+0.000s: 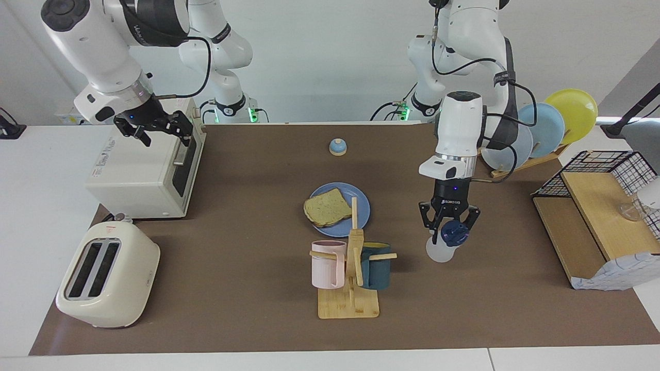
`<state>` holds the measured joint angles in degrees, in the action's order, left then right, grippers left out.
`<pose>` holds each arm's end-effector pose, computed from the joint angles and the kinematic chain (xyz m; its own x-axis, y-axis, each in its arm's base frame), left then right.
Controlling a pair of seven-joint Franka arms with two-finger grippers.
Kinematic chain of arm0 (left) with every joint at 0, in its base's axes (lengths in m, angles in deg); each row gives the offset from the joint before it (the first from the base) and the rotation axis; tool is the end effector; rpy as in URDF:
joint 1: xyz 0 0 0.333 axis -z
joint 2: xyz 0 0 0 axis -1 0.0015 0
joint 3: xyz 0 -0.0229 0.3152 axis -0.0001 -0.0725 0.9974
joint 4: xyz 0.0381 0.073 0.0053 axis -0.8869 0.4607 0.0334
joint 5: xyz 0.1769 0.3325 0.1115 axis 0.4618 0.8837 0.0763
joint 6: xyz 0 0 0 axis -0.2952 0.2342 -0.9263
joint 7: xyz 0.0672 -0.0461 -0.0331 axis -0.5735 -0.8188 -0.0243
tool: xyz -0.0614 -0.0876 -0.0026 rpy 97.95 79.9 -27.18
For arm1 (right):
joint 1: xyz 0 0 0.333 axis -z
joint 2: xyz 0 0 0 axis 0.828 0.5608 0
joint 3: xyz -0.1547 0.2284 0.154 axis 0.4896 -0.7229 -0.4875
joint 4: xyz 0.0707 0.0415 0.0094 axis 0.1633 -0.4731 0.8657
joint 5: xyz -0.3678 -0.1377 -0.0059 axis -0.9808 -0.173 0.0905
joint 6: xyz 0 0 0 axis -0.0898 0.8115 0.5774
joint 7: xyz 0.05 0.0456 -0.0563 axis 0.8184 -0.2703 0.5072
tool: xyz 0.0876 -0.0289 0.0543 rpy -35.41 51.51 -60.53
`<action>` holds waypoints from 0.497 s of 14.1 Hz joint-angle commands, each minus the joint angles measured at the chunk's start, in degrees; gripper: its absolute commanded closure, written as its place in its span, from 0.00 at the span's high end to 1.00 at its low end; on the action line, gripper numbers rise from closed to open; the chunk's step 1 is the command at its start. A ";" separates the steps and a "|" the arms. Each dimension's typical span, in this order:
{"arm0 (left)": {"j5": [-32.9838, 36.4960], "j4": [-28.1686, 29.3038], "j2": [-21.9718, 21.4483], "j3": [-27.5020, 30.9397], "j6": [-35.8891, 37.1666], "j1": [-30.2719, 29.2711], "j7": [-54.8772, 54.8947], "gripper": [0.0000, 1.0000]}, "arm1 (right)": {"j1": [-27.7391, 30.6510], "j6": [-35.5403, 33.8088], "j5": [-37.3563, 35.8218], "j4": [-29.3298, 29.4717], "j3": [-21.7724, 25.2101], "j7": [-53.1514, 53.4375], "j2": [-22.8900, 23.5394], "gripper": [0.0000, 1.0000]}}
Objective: Put bread on plate and add seasoning
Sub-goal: 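Set the bottle down near the mug stand and open the left gripper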
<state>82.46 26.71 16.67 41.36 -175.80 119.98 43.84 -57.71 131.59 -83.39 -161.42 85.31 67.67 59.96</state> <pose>0.6041 -0.1973 0.4238 0.7349 -0.2144 0.6433 -0.2279 -0.9716 -0.0634 0.5403 -0.0078 0.5877 0.9914 -0.0311 -0.1268 -0.0330 -0.9994 -0.0127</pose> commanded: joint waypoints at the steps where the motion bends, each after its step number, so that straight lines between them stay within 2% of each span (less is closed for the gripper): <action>1: -0.75 2.97 4.42 -0.58 -13.62 -0.97 -4.39 0.00 | 0.67 0.72 0.08 -1.37 -0.32 -1.13 -1.16 1.00; 3: -0.75 3.50 8.39 -0.49 -21.82 -1.15 -7.21 0.00 | 0.67 0.72 0.08 -1.37 -0.32 -1.13 -1.16 1.00; 7: -0.66 1.67 14.53 0.03 -28.17 -1.94 -6.51 0.00 | 0.67 0.72 0.08 -1.46 -0.32 -1.13 -1.16 1.00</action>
<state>82.34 30.21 28.31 41.36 -200.73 118.74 37.16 -57.71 131.59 -83.39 -161.42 85.31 67.67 59.96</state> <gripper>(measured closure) 0.555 0.000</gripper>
